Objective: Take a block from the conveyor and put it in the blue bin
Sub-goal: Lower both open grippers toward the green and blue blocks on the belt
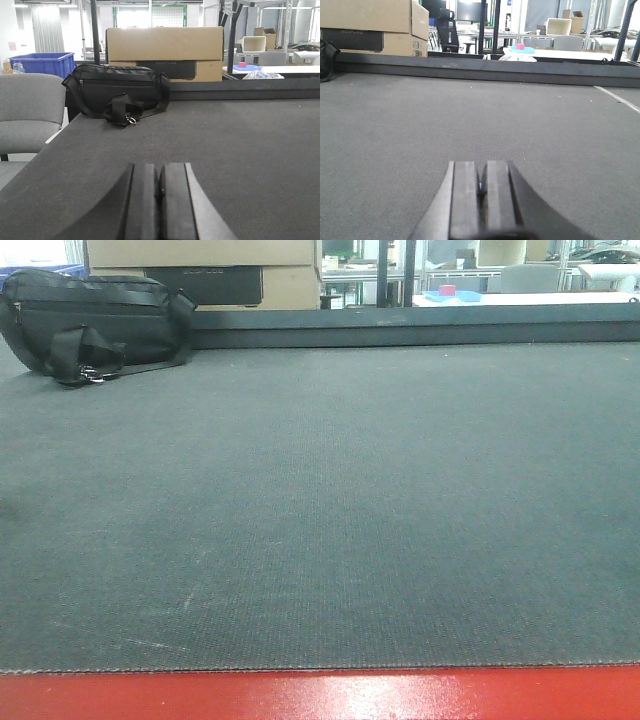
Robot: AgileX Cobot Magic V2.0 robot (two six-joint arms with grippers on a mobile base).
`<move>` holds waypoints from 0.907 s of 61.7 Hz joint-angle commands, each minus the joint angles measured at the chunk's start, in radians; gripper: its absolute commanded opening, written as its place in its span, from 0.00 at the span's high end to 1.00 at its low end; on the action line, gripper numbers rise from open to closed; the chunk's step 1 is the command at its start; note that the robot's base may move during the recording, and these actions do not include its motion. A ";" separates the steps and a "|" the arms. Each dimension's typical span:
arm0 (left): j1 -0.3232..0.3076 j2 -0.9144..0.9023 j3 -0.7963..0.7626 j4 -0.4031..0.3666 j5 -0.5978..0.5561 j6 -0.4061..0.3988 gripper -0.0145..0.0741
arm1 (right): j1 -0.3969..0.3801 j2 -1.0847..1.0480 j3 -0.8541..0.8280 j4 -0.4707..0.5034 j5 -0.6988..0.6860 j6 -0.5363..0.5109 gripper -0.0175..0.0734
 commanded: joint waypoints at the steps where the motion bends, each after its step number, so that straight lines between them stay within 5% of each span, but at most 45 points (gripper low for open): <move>1: -0.005 -0.005 -0.001 -0.003 -0.017 -0.001 0.96 | -0.002 -0.004 0.000 -0.007 -0.015 0.002 0.99; 56: -0.005 -0.005 -0.001 -0.003 -0.023 -0.001 0.96 | -0.002 -0.004 0.000 -0.007 -0.021 0.002 0.99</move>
